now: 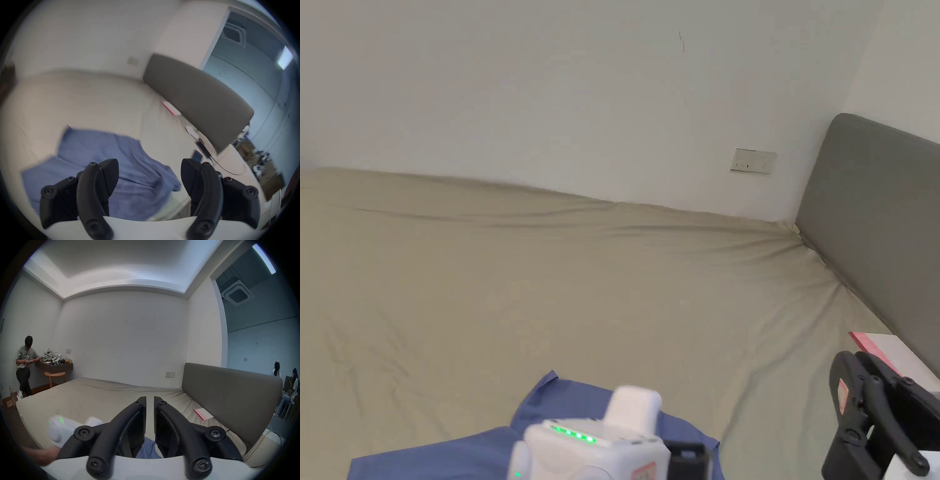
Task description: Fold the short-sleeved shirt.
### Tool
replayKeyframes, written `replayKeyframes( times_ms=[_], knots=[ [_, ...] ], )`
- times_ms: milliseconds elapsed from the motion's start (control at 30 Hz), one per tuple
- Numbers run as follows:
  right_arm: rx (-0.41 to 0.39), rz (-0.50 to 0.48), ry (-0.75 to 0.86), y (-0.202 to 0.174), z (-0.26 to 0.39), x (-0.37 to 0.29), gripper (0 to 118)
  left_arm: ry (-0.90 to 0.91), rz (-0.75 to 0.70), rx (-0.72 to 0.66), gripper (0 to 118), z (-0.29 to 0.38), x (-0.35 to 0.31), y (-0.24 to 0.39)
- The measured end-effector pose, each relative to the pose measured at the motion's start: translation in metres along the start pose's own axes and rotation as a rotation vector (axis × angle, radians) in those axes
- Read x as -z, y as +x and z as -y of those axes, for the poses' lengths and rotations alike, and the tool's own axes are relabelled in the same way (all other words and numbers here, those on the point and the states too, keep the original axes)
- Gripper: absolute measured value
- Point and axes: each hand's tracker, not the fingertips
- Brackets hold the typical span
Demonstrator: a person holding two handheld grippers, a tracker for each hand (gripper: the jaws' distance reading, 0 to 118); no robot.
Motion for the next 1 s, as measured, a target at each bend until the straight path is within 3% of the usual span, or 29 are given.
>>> replayKeyframes(
  times_ms=[133,267,300,333,367,400,467,533,633,700,767,833,867,967,1000],
  knots=[
    [0.045,-0.043,0.027,-0.012,-0.008,0.0,12,0.131,-0.201,0.056,82,-0.01,-0.08,-0.029],
    [0.048,-0.09,0.044,-0.035,-0.012,0.002,12,0.165,-0.328,-0.039,80,0.01,-0.154,-0.071],
    [0.044,-0.109,0.049,-0.041,-0.013,0.002,12,0.185,-0.371,-0.071,69,0.02,-0.171,-0.078],
    [0.043,-0.126,0.053,-0.046,-0.013,0.002,12,0.202,-0.409,-0.094,47,0.029,-0.184,-0.084],
    [0.045,-0.145,0.052,-0.051,-0.013,0.002,12,0.205,-0.442,-0.107,17,0.038,-0.197,-0.092],
    [0.046,-0.161,0.051,-0.055,-0.012,0.003,12,0.203,-0.49,-0.12,0,0.044,-0.203,-0.099],
    [0.049,-0.191,0.052,-0.063,-0.013,0.002,12,0.172,-0.544,-0.136,0,0.053,-0.213,-0.115],
    [0.04,-0.211,0.053,-0.072,-0.015,0.001,12,0.155,-0.496,-0.212,0,0.057,-0.22,-0.126],
    [0.017,-0.22,0.073,-0.076,-0.017,-0.001,12,0.168,-0.509,-0.201,1,0.055,-0.215,-0.136],
    [0.008,-0.217,0.072,-0.078,-0.02,-0.001,12,0.135,-0.568,-0.179,27,0.052,-0.199,-0.148],
    [0.003,-0.214,0.074,-0.076,-0.02,0.0,12,0.067,-0.552,-0.199,30,0.049,-0.182,-0.165],
    [-0.01,-0.201,0.08,-0.074,-0.02,0.001,12,0.029,-0.526,-0.253,59,0.052,-0.165,-0.186],
    [-0.015,-0.193,0.089,-0.072,-0.018,0.001,12,0.012,-0.517,-0.262,82,0.056,-0.154,-0.197],
    [-0.031,-0.165,0.104,-0.066,-0.015,0.005,12,-0.121,-0.554,-0.337,101,0.068,-0.115,-0.237],
    [-0.037,-0.157,0.106,-0.064,-0.014,0.006,12,-0.153,-0.54,-0.372,102,0.075,-0.105,-0.248]
  ],
)
